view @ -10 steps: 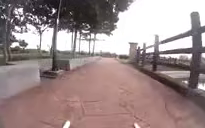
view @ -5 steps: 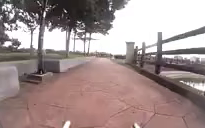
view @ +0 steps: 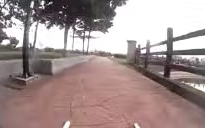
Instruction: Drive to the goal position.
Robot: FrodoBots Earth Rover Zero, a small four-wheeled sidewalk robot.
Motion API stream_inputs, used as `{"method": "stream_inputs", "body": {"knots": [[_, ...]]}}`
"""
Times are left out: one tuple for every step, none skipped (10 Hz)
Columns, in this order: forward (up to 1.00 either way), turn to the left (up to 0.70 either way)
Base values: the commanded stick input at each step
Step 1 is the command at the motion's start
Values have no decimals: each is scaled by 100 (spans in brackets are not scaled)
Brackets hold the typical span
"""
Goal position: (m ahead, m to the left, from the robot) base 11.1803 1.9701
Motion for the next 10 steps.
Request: {"method": "stream_inputs", "body": {"knots": [[100, 0], [100, 0], [100, 0], [100, 0], [100, 0], [100, 0], [100, 0], [100, 0], [100, 0], [100, 0]]}}
